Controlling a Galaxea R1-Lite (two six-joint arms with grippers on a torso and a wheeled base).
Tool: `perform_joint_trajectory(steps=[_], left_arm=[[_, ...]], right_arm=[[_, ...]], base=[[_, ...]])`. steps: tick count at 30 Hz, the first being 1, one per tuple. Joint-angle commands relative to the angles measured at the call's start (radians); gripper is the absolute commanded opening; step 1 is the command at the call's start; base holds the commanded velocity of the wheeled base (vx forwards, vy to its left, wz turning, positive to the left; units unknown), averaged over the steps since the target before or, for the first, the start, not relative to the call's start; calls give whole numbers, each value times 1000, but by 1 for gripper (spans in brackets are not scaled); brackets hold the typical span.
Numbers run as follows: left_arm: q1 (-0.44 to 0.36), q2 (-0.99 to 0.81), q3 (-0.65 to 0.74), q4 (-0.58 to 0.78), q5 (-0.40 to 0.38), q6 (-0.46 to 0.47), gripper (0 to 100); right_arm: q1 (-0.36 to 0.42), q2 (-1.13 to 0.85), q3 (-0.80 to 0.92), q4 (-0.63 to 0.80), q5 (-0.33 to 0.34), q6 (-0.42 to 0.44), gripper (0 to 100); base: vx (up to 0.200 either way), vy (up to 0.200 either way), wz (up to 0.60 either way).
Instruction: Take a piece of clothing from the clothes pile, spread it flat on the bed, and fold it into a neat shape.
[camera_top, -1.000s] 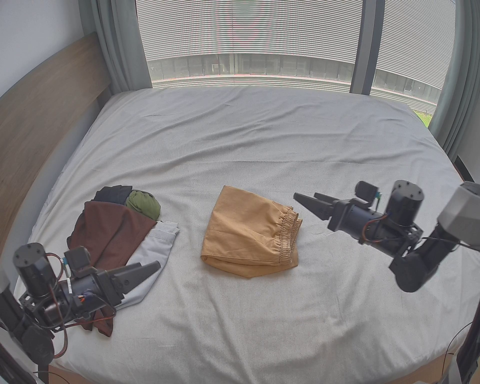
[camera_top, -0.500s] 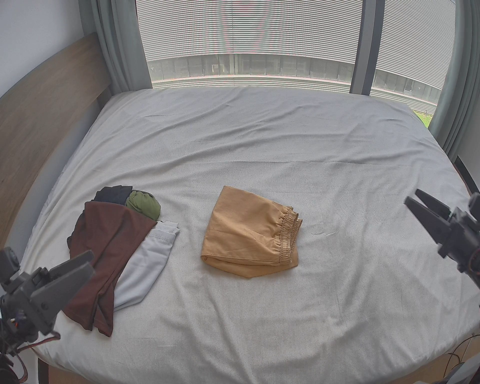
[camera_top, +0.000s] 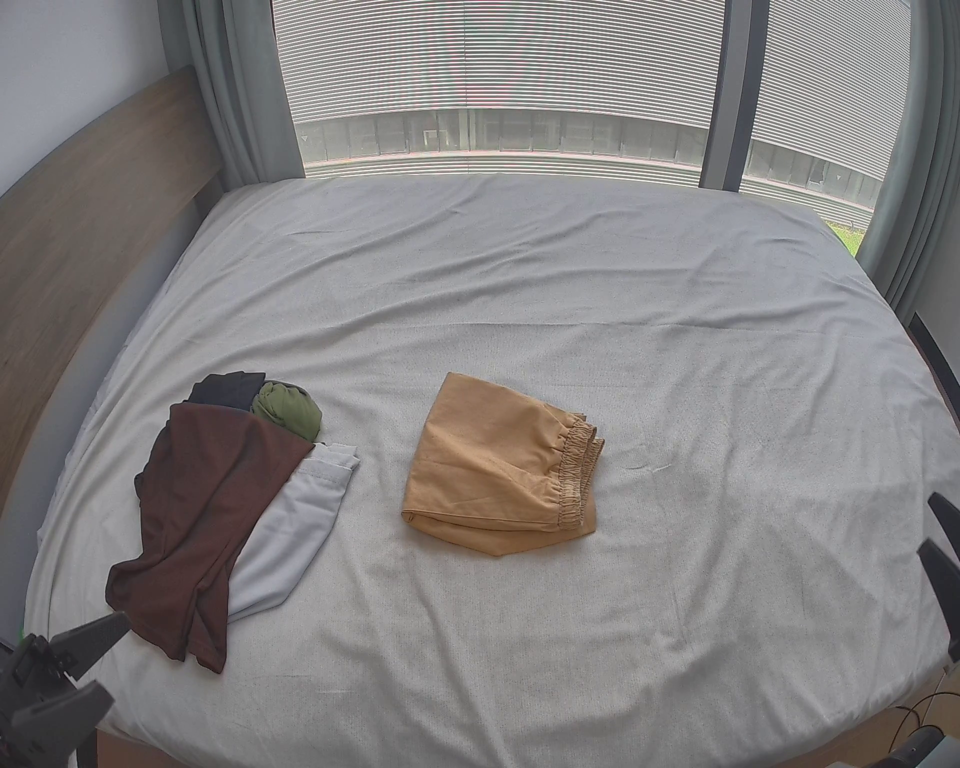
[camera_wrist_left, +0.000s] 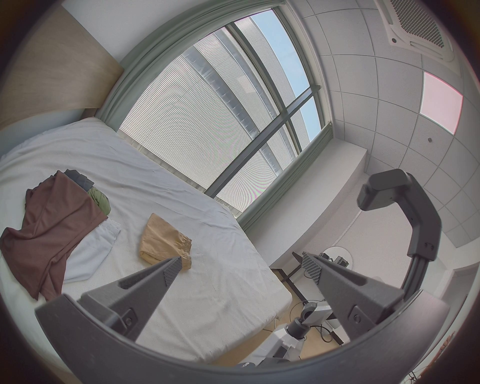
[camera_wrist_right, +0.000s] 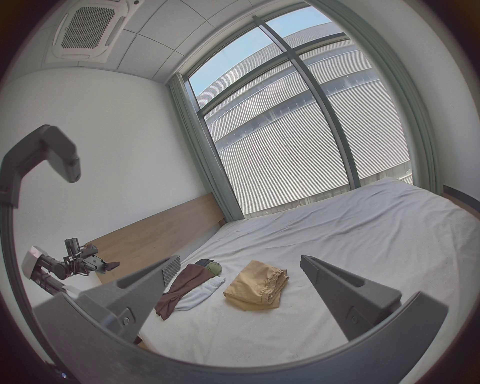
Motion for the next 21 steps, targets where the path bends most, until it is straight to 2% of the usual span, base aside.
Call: perform_joint_trajectory(steps=[1, 10, 14, 16, 19, 20, 21], left_arm=[[0, -295, -69, 214, -2, 1, 100], [7, -410, -66, 302, 3, 7, 100], [7, -410, -61, 307, 15, 54, 100], [7, -410, -55, 309, 29, 100, 100], [35, -410, -25, 327, 47, 203, 100], [40, -410, -21, 330, 49, 215, 100], [58, -410, -6, 345, 79, 268, 100]], right_arm=[[-50, -402, 17, 253, 0, -22, 100], [-49, -639, 23, 500, 0, -26, 100], [-50, -639, 23, 529, -14, -51, 100], [-50, -639, 23, 541, -61, -77, 100], [-50, -639, 23, 632, -193, -187, 100], [-50, -639, 23, 644, -210, -197, 100], [-50, -639, 23, 727, -325, -229, 100]], base=[[0, 0, 0], [0, 0, 0], [0, 0, 0], [0, 0, 0], [0, 0, 0], [0, 0, 0], [0, 0, 0]])
